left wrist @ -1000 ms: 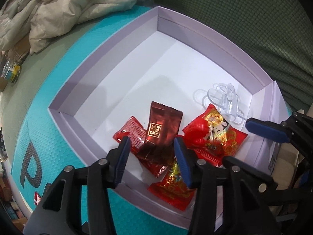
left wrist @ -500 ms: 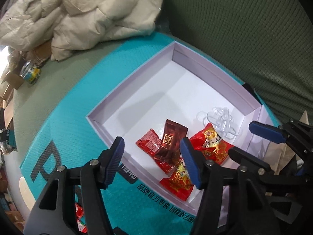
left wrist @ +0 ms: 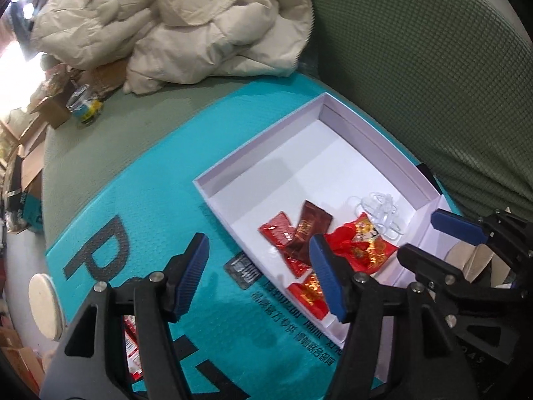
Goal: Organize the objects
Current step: 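Move both tools back from the box to the spicy-strip and ketchup packets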
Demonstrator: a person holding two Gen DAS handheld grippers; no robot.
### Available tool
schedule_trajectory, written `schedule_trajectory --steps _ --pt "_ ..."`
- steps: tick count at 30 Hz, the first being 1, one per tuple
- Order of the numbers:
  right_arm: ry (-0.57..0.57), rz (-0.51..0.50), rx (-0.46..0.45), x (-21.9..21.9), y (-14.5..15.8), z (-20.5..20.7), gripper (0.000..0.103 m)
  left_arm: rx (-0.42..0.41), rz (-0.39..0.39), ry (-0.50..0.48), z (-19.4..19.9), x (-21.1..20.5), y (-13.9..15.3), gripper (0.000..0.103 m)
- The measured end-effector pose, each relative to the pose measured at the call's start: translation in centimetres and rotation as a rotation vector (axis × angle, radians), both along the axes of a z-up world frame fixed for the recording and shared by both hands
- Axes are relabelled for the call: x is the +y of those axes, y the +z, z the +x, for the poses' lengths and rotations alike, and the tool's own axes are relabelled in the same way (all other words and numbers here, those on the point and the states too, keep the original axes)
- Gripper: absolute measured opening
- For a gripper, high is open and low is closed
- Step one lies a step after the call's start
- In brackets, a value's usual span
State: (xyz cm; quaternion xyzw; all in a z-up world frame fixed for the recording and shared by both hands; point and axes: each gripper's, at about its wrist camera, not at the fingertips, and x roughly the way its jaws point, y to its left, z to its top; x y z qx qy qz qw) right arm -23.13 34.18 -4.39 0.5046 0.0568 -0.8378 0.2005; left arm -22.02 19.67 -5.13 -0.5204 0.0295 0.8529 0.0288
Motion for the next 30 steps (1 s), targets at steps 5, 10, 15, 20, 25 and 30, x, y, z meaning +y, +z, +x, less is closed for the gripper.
schedule_trajectory --steps 5,10,15,20,25,30 --pt "0.047 -0.008 0.006 -1.2 0.6 0.8 0.053 0.006 0.032 0.059 1.0 -1.9 0.5 0.063" --pt "0.089 -0.002 0.023 -2.4 1.2 1.7 0.053 0.021 0.044 0.117 2.5 -3.9 1.0 0.063" --pt "0.126 0.003 0.029 -3.9 1.7 2.8 0.053 0.024 0.044 0.153 4.2 -5.6 1.2 0.063" --pt "0.175 0.007 0.068 -5.7 2.9 4.6 0.053 0.021 0.055 0.189 5.9 -7.3 1.2 0.063" --pt "0.212 0.004 0.079 -6.9 3.7 6.0 0.053 0.039 0.054 0.242 7.3 -9.3 1.7 0.063" --pt "0.250 0.000 0.082 -8.2 4.0 7.2 0.053 0.051 0.057 0.288 8.8 -11.2 2.3 0.063"
